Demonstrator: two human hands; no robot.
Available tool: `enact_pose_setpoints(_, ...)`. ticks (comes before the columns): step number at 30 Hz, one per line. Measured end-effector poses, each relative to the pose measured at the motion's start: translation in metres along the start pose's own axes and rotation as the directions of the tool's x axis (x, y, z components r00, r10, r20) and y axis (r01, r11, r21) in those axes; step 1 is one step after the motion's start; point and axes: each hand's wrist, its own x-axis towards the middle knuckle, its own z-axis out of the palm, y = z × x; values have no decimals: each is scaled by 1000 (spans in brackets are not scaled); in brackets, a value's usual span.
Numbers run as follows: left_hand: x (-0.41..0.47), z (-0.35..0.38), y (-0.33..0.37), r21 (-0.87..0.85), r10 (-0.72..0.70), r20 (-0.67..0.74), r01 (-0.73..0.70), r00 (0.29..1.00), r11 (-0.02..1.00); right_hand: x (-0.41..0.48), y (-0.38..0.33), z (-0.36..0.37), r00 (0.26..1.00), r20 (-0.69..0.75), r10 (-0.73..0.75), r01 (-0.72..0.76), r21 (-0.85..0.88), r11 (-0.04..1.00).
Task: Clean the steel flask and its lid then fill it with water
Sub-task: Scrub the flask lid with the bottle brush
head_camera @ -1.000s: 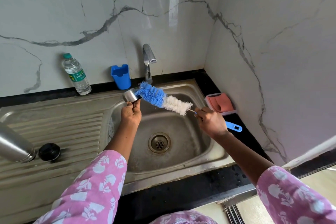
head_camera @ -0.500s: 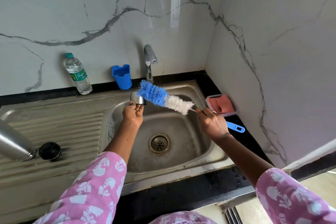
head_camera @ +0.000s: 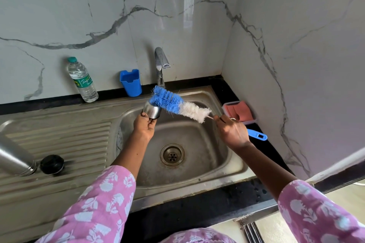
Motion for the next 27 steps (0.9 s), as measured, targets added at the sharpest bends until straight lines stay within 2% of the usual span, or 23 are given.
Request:
enact_pose_setpoints(4,-1,2,-6,91,18,12,-19,1000,996,4,-4,1,1000,-13,-26,26,3,1000)
enact_pose_setpoints(9,13,-4,5,-51,29,-15,-29,999,998,-14,9,2,992,-69,-104,103,-12,995)
enact_pose_setpoints(11,15,-7,6,-45,34,-13,-35,999,998,-15,12,0,993,-85,-84,82,-19,996)
enact_pose_setpoints(15,10,-2,-4,141,49,24,-52,998,989,-2,7,-1,994,-93,-58,53,-62,997)
enact_pose_setpoints(22,17,0,-5,350,158,18,-155,987,924,-8,14,0,982,-107,-157,147,-90,985)
enact_pose_setpoints(25,17,-5,-6,431,227,57,-229,972,873,-5,19,-1,979,-123,-163,153,-85,985)
enact_pose_setpoints(27,19,-9,-8,530,261,95,-271,961,803,-1,20,0,984,-116,-136,126,-87,988)
